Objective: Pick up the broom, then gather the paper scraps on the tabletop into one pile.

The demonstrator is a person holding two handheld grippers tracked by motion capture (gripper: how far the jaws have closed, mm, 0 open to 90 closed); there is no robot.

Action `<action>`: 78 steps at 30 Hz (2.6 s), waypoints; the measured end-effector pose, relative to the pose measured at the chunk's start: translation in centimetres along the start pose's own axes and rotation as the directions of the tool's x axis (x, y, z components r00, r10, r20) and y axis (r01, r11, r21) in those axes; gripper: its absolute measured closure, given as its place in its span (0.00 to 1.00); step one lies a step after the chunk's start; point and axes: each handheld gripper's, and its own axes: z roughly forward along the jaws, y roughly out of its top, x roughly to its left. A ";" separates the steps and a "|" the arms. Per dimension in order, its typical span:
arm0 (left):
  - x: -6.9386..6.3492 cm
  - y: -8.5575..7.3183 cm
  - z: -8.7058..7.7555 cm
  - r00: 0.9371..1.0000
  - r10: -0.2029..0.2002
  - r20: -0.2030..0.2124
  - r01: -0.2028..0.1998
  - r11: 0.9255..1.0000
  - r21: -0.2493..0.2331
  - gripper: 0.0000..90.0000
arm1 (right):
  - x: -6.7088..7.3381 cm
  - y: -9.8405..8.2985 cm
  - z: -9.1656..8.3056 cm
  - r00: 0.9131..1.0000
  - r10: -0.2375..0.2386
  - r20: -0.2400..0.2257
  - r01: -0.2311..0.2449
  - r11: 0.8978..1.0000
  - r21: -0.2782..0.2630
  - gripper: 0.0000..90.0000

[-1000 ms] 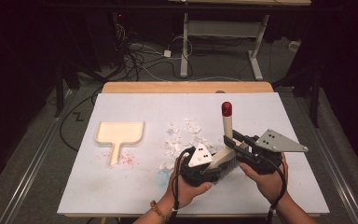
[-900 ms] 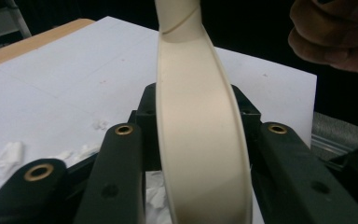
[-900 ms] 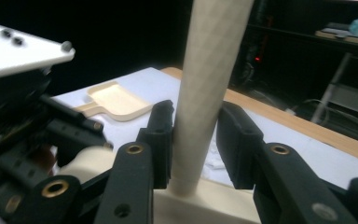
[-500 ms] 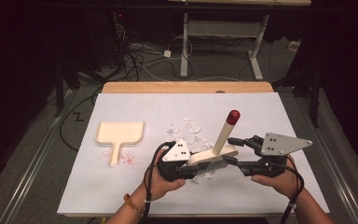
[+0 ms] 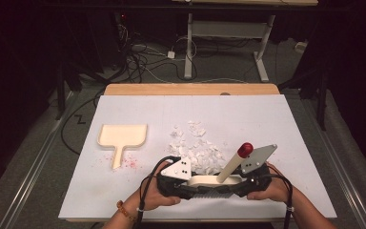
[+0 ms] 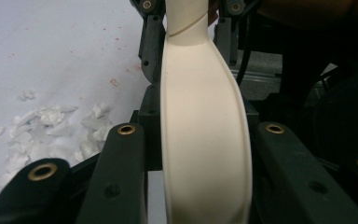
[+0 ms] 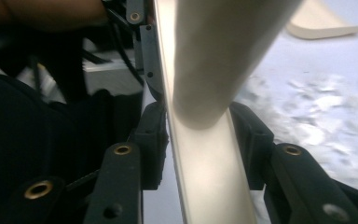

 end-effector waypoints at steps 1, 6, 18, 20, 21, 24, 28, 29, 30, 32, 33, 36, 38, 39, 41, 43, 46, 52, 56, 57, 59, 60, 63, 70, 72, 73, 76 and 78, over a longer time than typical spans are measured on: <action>0.1 -0.1 -0.1 1.000 -0.006 0.006 0.006 1.000 -0.006 0.71 | 0.0 -0.1 0.2 1.000 0.003 -0.005 -0.003 1.000 -0.003 0.72; 0.3 -0.5 -0.5 1.000 -0.001 -0.021 0.001 1.000 -0.002 0.60 | 0.4 0.2 0.8 1.000 -0.019 0.015 0.019 0.999 0.026 0.75; -1.5 -4.3 -6.7 0.854 -0.079 -0.514 0.069 0.997 -0.039 0.21 | 0.3 0.6 -0.9 0.984 -0.011 0.181 0.009 1.000 0.010 0.75; -1.7 -4.9 -7.3 0.836 -0.087 -0.542 0.077 0.996 -0.041 0.21 | 0.1 0.7 -1.4 0.976 -0.010 0.219 0.008 1.000 0.011 0.75; -2.0 -5.8 -8.0 0.803 -0.098 -0.588 0.089 0.995 -0.044 0.21 | 0.0 0.7 -1.6 0.973 0.000 0.230 -0.001 1.000 0.006 0.75; -2.3 -7.0 -8.8 0.773 -0.115 -0.624 0.115 0.993 -0.041 0.21 | -0.1 0.8 -2.0 0.966 0.007 0.258 -0.007 1.000 -0.004 0.75; -2.4 -9.1 -9.5 0.708 -0.117 -0.696 0.157 0.988 -0.007 0.21 | -0.6 0.7 -3.0 0.935 0.061 0.349 -0.055 0.998 -0.028 0.75; -2.5 -9.5 -9.6 0.697 -0.115 -0.708 0.164 0.986 0.000 0.21 | -0.8 0.7 -3.2 0.934 0.068 0.350 -0.057 0.997 -0.042 0.75; -2.5 -10.1 -9.7 0.689 -0.130 -0.713 0.181 0.984 -0.005 0.21 | -0.8 0.7 -3.2 0.934 0.068 0.350 -0.057 0.997 -0.042 0.75; -2.5 -10.8 -9.9 0.678 -0.144 -0.721 0.193 0.981 -0.014 0.21 | -1.2 0.5 -3.8 0.916 0.105 0.388 -0.086 0.994 -0.065 0.75; -2.7 -11.3 -9.9 0.672 -0.171 -0.721 0.218 0.976 -0.028 0.21 | -1.2 0.5 -3.8 0.916 0.105 0.388 -0.086 0.994 -0.065 0.75; -2.9 -12.1 -9.9 0.656 -0.188 -0.731 0.237 0.971 -0.036 0.21 | -1.5 0.2 -4.4 0.896 0.120 0.427 -0.094 0.992 -0.081 0.75; -3.0 -12.5 -9.9 0.650 -0.214 -0.729 0.250 0.966 -0.061 0.22 | -1.5 0.1 -4.7 0.889 0.131 0.438 -0.103 0.991 -0.088 0.75; -3.0 -12.9 -10.0 0.640 -0.226 -0.734 0.263 0.963 -0.067 0.22 | -1.6 0.1 -4.8 0.882 0.132 0.452 -0.100 0.990 -0.095 0.75; -2.9 -13.1 -10.0 0.633 -0.228 -0.740 0.266 0.962 -0.069 0.22 | -1.6 0.1 -5.2 0.872 0.142 0.469 -0.106 0.989 -0.103 0.75; -2.9 -13.3 -10.2 0.629 -0.228 -0.743 0.269 0.961 -0.067 0.22 | -1.6 0.1 -5.3 0.865 0.146 0.481 -0.106 0.988 -0.110 0.75; -2.9 -13.5 -10.3 0.623 -0.229 -0.748 0.272 0.960 -0.066 0.21 | -1.7 0.0 -5.8 0.853 0.151 0.500 -0.101 0.987 -0.125 0.75; -2.9 -13.7 -10.4 0.621 -0.214 -0.754 0.274 0.961 -0.047 0.20 | -2.2 -0.3 -6.4 0.828 0.179 0.531 -0.121 0.983 -0.141 0.75; -2.7 -13.8 -10.2 0.627 -0.213 -0.749 0.283 0.958 -0.036 0.20 | -2.5 -0.4 -6.8 0.800 0.186 0.570 -0.125 0.981 -0.145 0.75; -2.7 -13.7 -10.2 0.630 -0.214 -0.747 0.283 0.958 -0.036 0.20 | -2.6 -0.5 -6.9 0.804 0.192 0.563 -0.131 0.980 -0.147 0.75; -2.7 -13.7 -10.2 0.632 -0.211 -0.746 0.282 0.959 -0.033 0.20 | -2.7 -0.6 -6.9 0.802 0.194 0.564 -0.135 0.980 -0.145 0.75; -2.7 -13.7 -10.1 0.631 -0.209 -0.747 0.282 0.959 -0.030 0.20 | -2.9 -0.7 -7.0 0.792 0.199 0.578 -0.137 0.979 -0.150 0.75; -2.8 -13.8 -10.1 0.639 -0.206 -0.741 0.283 0.959 -0.023 0.20 | -3.0 -0.8 -7.2 0.787 0.213 0.578 -0.145 0.976 -0.162 0.75; -2.4 -13.5 -9.9 0.647 -0.197 -0.737 0.276 0.961 -0.015 0.20 | -3.0 -1.1 -7.1 0.780 0.220 0.587 -0.161 0.975 -0.151 0.75; -2.4 -13.5 -9.8 0.648 -0.195 -0.736 0.278 0.960 -0.009 0.20 | -3.2 -1.2 -7.0 0.779 0.223 0.586 -0.167 0.975 -0.149 0.75; -2.4 -13.5 -9.7 0.649 -0.192 -0.737 0.277 0.961 -0.006 0.20 | -3.3 -1.2 -7.0 0.776 0.223 0.590 -0.169 0.975 -0.146 0.75; -2.5 -13.4 -9.7 0.654 -0.181 -0.735 0.272 0.962 0.005 0.20 | -3.6 -1.3 -6.9 0.766 0.226 0.602 -0.173 0.974 -0.146 0.75; -2.4 -13.4 -9.6 0.655 -0.186 -0.733 0.276 0.961 0.003 0.20 | -4.0 -1.1 -7.0 0.763 0.222 0.608 -0.171 0.975 -0.141 0.75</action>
